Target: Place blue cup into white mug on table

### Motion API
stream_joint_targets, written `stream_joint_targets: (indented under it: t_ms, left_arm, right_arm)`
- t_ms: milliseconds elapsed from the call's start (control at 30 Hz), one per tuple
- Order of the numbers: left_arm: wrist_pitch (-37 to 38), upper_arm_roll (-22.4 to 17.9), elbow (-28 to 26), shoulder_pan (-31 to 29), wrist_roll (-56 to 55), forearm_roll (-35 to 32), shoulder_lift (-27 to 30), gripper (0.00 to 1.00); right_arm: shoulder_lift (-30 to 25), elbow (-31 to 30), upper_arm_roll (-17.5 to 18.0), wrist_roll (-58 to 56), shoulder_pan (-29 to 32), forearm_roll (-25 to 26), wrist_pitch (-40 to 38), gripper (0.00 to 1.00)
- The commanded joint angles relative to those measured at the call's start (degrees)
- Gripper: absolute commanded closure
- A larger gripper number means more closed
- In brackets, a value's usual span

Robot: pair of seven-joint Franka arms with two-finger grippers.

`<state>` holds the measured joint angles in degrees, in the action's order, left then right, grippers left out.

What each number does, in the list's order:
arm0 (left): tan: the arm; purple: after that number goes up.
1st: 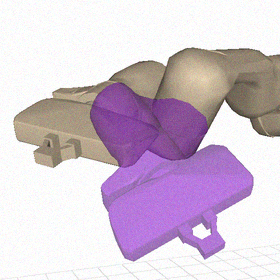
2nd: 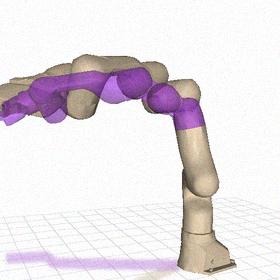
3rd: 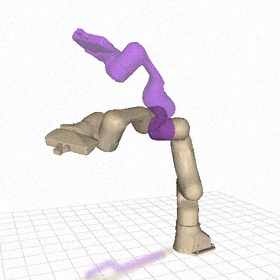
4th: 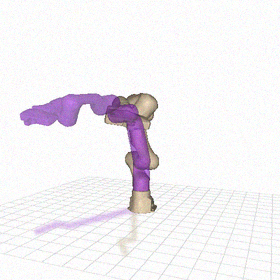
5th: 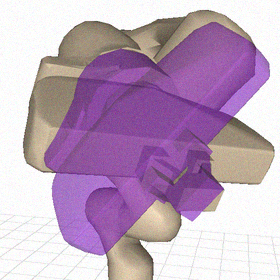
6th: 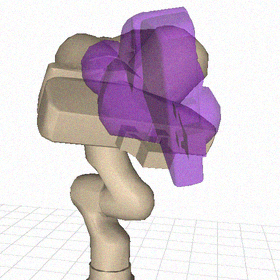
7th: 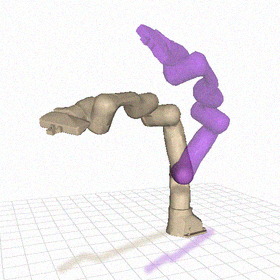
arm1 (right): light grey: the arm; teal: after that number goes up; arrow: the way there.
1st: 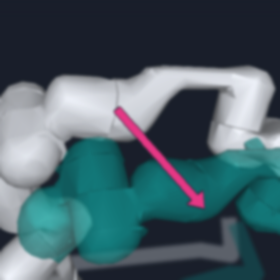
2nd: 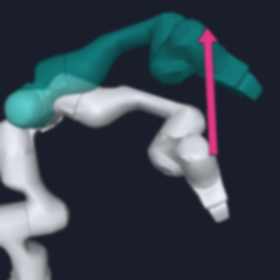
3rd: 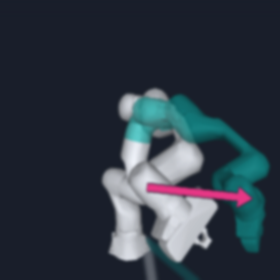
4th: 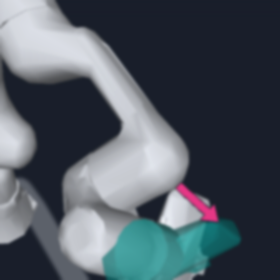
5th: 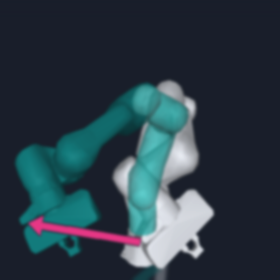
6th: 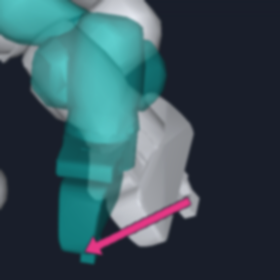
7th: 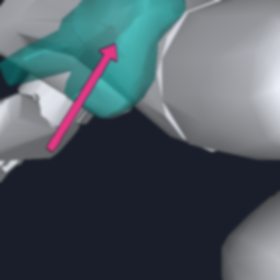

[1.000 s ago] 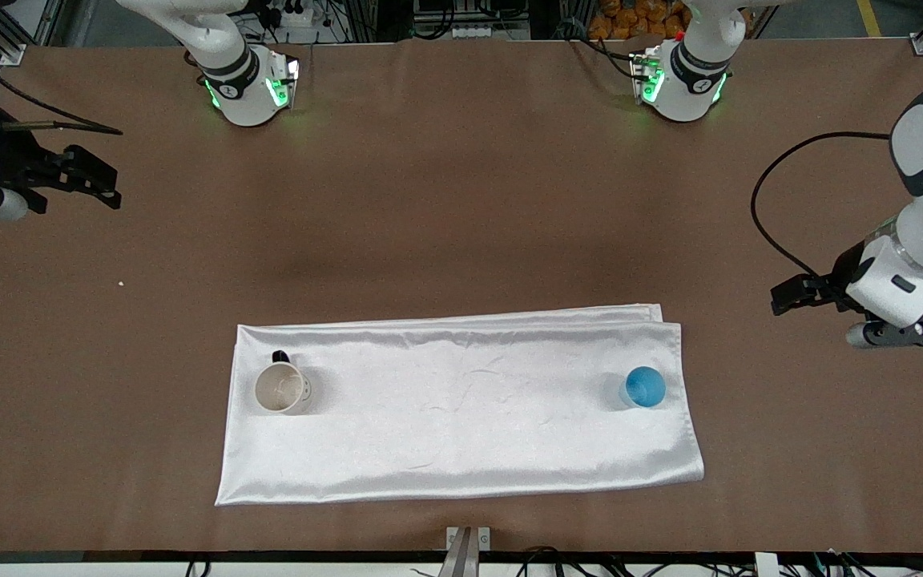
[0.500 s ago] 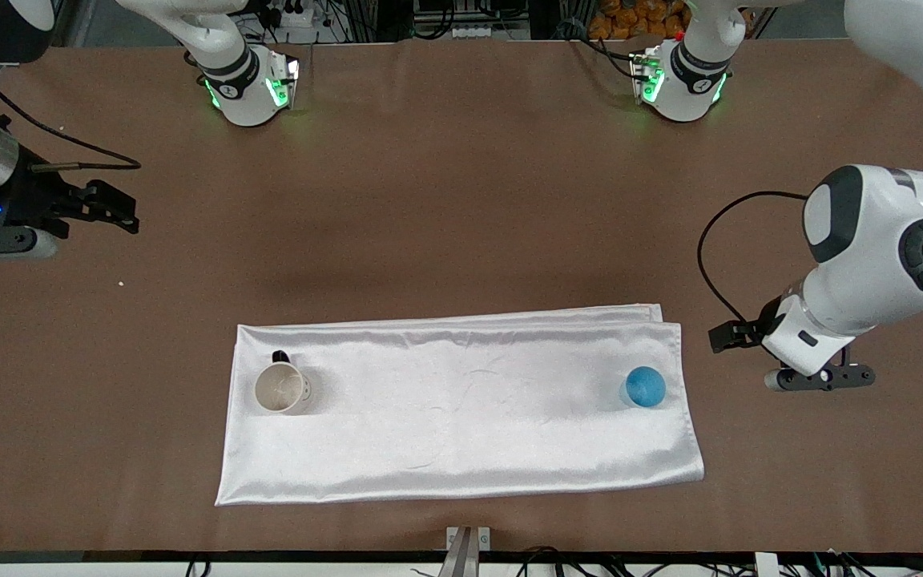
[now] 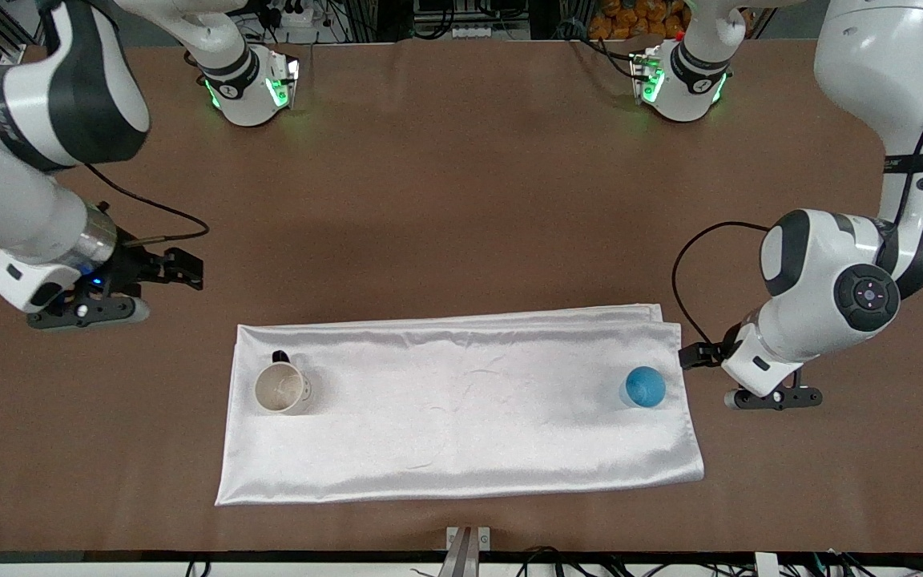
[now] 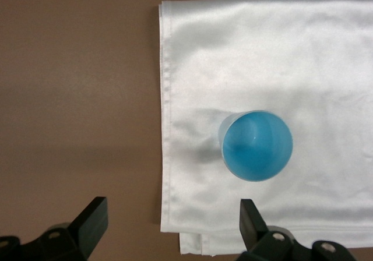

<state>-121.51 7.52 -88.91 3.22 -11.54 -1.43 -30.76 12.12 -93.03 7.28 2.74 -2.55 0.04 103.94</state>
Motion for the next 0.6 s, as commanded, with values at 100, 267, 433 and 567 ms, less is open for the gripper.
stream_joint_targets:
  t_ms: [100, 267, 433, 567]
  left_arm:
    - [-3.74, -0.32, 0.93, 1.26, -0.85, 0.29, -3.07, 0.0]
    - [-5.32, -0.32, 1.02, 1.52, -0.85, 0.29, -4.48, 0.0]
    - [-8.92, -0.32, 1.02, 1.7, -0.85, 0.29, -6.58, 0.0]
    - [-9.8, -0.32, 1.02, 1.61, -0.85, 0.29, -6.85, 0.0]
  right_arm:
    - [0.88, -12.0, -0.25, 0.07, -3.42, -0.57, 14.97, 0.0]
    - [5.54, -11.83, -0.25, -2.12, -4.74, 0.66, 17.87, 0.0]
    - [9.5, -11.92, -0.34, -7.3, -4.92, 1.45, 22.35, 0.0]
    - [11.34, -11.83, -0.34, -11.0, -4.48, 1.63, 24.55, 0.0]
